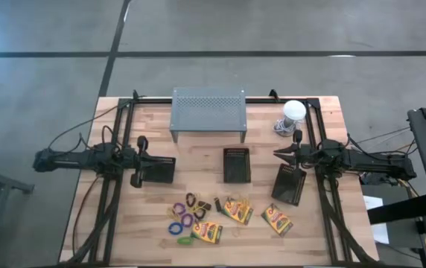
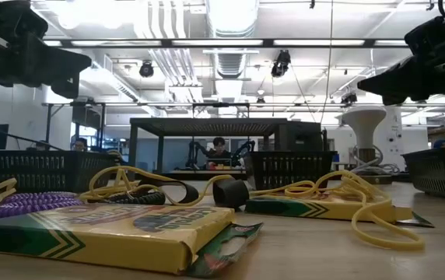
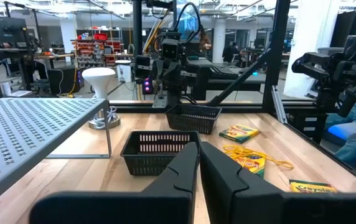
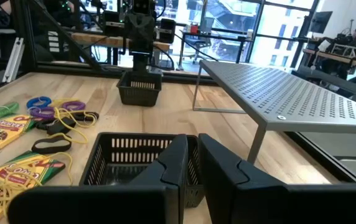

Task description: Pick & Place Office Desk Supplies

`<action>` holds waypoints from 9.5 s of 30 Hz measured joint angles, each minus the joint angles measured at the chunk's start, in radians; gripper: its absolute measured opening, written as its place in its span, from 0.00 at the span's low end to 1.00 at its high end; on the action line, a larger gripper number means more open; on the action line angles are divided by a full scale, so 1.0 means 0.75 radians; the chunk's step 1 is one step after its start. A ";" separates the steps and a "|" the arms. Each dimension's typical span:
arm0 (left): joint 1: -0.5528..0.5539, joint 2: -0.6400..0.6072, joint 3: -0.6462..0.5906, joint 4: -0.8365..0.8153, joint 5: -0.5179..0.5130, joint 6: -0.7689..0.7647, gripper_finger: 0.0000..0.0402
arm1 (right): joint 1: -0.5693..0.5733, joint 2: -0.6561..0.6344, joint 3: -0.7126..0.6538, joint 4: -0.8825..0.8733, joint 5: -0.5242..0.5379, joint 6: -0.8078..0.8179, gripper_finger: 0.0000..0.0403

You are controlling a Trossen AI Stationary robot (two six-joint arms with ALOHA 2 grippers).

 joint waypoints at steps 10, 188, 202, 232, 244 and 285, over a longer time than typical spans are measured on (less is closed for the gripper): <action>-0.001 0.000 0.000 0.000 0.000 0.001 0.06 | 0.000 0.000 0.000 0.006 0.002 -0.342 0.10; -0.460 2.161 1.505 -1.565 -0.485 -1.797 0.44 | 0.352 2.011 1.000 0.419 0.263 -0.477 0.20; -0.336 2.064 1.153 -1.137 -0.584 -1.916 0.49 | 0.352 2.011 0.995 0.446 0.263 -0.443 0.19; -0.275 1.962 0.967 -0.846 -0.578 -1.911 0.48 | 0.352 2.011 0.984 0.460 0.264 -0.422 0.17; -0.336 1.962 1.001 -0.859 -0.324 -1.906 0.03 | 0.352 2.011 0.984 0.460 0.264 -0.423 0.17; 0.505 1.963 1.727 -0.957 -0.114 0.593 0.02 | 0.386 1.880 0.957 0.267 0.284 -0.424 0.17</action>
